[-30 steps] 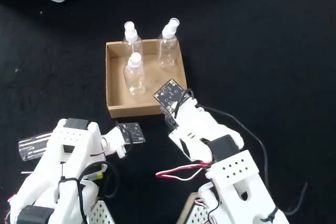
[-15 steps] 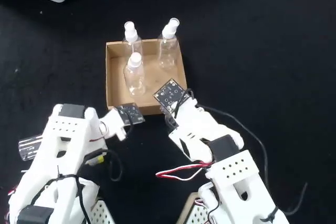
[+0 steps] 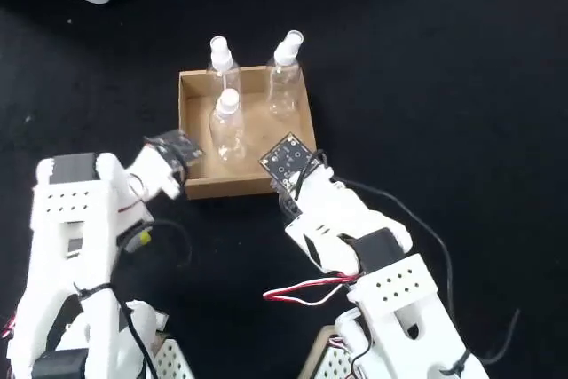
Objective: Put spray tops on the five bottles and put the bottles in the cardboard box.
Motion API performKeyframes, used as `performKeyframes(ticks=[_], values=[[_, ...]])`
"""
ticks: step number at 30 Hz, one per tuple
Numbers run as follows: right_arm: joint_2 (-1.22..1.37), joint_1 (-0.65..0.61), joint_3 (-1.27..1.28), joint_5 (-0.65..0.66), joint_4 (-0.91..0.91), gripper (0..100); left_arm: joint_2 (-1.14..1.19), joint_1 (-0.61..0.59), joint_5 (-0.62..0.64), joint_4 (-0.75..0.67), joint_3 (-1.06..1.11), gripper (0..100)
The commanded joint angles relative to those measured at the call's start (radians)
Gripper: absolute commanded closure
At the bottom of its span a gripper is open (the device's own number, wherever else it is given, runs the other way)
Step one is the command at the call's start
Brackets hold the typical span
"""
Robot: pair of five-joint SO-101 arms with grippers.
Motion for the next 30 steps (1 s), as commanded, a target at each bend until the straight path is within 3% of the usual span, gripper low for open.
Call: performKeyframes(ticks=[1, 8, 17, 30], values=[[-0.033, 0.031, -0.007, 0.000, -0.023, 91.7, -0.098, -0.036, 0.069, 0.012, -0.081, 97], [-0.033, 0.031, -0.007, -0.003, -0.023, 91.7, -0.287, -0.035, 0.155, 0.008, -0.073, 97], [-0.033, 0.031, -0.007, -0.008, -0.023, 91.7, -0.319, -0.036, 0.296, -0.005, -0.093, 97], [-0.033, 0.031, -0.007, -0.009, -0.023, 91.7, -0.321, -0.036, 0.632, -0.032, -0.191, 97]])
